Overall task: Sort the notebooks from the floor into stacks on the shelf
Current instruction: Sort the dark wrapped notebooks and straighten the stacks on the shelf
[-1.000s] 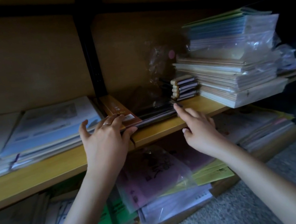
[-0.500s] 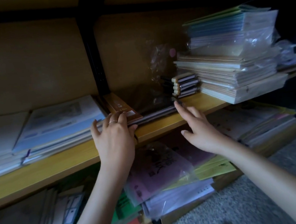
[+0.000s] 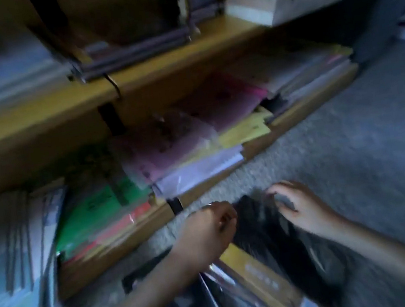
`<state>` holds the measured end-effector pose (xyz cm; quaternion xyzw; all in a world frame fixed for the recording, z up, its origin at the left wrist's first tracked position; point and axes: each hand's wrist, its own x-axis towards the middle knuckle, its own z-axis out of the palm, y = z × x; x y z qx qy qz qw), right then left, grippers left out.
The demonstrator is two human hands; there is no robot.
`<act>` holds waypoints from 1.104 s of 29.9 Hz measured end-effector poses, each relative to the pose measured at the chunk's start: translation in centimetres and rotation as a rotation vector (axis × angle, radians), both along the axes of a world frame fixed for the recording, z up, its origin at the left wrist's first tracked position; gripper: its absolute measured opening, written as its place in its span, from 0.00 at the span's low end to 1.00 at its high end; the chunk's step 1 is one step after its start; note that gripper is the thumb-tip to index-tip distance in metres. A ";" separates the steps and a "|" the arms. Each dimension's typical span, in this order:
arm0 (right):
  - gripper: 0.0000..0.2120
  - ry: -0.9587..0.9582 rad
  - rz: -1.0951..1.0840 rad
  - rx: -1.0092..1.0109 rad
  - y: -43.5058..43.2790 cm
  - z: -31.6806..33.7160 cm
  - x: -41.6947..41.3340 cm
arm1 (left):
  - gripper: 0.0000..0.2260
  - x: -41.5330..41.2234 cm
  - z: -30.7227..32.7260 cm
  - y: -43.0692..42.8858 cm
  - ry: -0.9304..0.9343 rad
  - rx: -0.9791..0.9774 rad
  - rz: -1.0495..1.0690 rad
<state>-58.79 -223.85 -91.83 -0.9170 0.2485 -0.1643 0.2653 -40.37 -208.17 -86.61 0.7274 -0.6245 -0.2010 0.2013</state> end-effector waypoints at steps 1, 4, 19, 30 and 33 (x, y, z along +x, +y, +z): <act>0.15 0.068 -0.033 0.034 0.2 -1.5 -1.6 | 0.09 -0.6 -1.2 0.3 0.243 0.232 -0.002; 0.18 0.239 -0.166 0.097 0.9 -4.2 -5.5 | 0.08 -1.9 -4.5 0.9 0.970 0.760 0.225; 0.30 0.534 -0.367 0.381 1.6 -6.4 -6.8 | 0.27 -6.7 -10.0 4.4 1.195 0.406 0.719; 0.14 0.260 -0.400 0.528 1.5 -4.6 -7.0 | 0.25 -7.6 -11.0 4.2 1.236 0.277 0.761; 0.27 0.264 -0.310 0.683 1.5 -3.8 -7.2 | 0.17 -7.2 -10.8 4.3 1.244 0.243 0.729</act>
